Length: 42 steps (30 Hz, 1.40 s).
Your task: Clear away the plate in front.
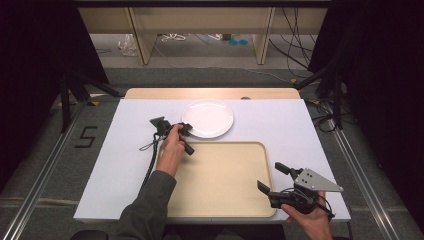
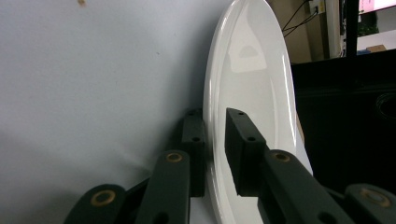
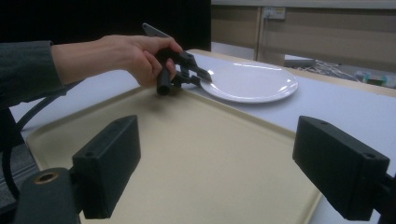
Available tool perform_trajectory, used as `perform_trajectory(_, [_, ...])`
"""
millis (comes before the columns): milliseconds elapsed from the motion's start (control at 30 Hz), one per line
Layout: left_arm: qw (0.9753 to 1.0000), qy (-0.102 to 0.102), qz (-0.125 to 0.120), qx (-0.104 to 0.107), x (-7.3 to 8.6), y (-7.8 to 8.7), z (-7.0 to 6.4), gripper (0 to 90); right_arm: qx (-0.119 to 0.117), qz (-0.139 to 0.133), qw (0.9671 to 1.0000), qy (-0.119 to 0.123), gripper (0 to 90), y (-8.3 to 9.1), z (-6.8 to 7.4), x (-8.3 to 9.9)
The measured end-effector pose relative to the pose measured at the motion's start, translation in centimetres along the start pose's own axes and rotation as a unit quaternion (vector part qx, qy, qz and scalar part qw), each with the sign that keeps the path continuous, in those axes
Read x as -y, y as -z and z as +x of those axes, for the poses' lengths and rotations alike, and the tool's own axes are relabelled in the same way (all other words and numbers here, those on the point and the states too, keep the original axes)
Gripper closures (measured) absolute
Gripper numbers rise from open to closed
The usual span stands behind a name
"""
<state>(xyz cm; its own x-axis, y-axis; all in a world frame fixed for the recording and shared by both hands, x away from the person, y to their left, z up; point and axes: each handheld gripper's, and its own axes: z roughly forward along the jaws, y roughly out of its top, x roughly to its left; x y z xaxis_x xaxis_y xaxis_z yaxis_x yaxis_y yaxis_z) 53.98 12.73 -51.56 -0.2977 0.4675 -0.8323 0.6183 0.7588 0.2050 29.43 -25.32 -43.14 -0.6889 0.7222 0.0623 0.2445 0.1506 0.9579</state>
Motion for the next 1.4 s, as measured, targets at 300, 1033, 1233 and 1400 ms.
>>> perform_trajectory(300, [0.9984,0.034,-0.005,0.045,0.1,0.3,0.7,86.1,0.002,0.000,1.0000,0.002,16.4,0.1,-0.1,0.0])
perform_trajectory(1033, [0.9916,0.073,-0.015,0.106,1.0,1.3,0.5,82.6,-0.006,-0.016,0.9998,-0.007,17.0,0.0,-0.1,0.0])
perform_trajectory(1233, [0.9893,0.074,-0.018,0.125,0.9,2.0,0.2,80.1,0.001,-0.001,1.0000,-0.001,17.1,0.3,-0.2,-0.1])
perform_trajectory(1400, [0.9890,0.075,-0.015,0.127,0.7,2.6,0.3,78.8,0.002,-0.015,0.9999,-0.002,17.1,0.1,-0.1,0.0])
